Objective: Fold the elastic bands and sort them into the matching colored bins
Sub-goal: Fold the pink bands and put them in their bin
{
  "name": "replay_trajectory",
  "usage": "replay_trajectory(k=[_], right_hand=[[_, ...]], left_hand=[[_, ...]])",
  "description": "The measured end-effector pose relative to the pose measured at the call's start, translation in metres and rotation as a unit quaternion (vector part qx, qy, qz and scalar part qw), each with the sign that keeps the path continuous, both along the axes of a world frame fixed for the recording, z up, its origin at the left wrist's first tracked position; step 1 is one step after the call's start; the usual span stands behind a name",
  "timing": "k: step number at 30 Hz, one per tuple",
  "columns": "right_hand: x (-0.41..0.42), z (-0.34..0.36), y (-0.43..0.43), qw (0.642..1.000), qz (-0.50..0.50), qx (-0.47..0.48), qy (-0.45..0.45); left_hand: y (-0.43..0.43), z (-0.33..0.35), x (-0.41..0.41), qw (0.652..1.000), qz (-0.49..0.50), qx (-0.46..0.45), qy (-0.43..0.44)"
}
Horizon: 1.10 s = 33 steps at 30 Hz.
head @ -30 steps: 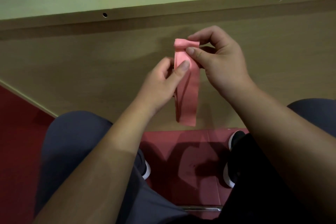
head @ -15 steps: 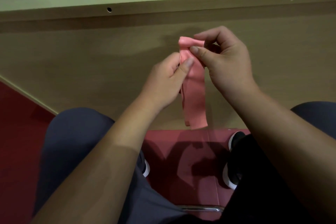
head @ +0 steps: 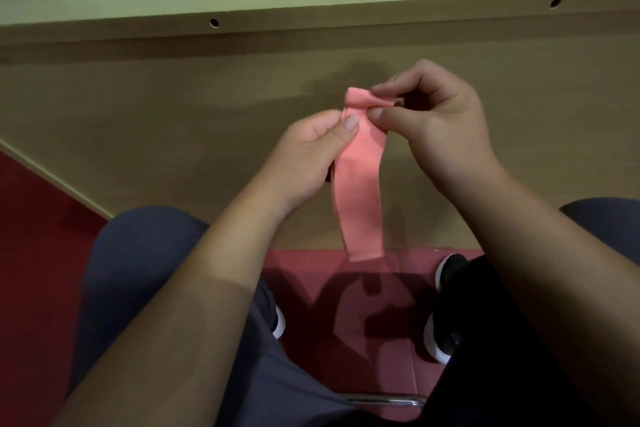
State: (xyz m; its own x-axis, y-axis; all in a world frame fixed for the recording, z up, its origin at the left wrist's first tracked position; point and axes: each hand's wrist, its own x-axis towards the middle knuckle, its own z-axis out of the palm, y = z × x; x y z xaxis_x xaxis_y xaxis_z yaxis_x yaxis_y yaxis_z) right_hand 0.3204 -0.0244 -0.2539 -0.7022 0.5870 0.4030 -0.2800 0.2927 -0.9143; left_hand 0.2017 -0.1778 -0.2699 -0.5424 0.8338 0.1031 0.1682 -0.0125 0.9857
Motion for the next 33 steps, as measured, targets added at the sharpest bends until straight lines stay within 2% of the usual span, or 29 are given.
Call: replay_trajectory(k=[5,14,22,29,33], right_hand=[[-0.003,-0.0046,-0.0009,1.0,0.015,-0.001,-0.019],[-0.0022,-0.0052,0.0005,0.997,0.031,0.059,-0.042],[-0.0024,-0.0037,0.0015,0.996,0.061,0.047,-0.052],[-0.0048,-0.0059,-0.0013,0.994,0.022,0.062,-0.092],[-0.0027,-0.004,-0.0009,0.991,0.02,0.041,-0.122]], left_hand=[[0.0019,-0.0034,0.003,1.0,0.019,0.015,-0.012],[-0.0013,-0.0036,-0.0011,0.996,0.038,0.018,-0.077],[-0.0034,0.0003,0.0013,0.996,0.037,0.012,-0.081],[-0.001,-0.0004,0.001,0.996,0.066,0.007,-0.064],[-0.0022,0.0024,0.0021,0.997,0.038,0.019,-0.067]])
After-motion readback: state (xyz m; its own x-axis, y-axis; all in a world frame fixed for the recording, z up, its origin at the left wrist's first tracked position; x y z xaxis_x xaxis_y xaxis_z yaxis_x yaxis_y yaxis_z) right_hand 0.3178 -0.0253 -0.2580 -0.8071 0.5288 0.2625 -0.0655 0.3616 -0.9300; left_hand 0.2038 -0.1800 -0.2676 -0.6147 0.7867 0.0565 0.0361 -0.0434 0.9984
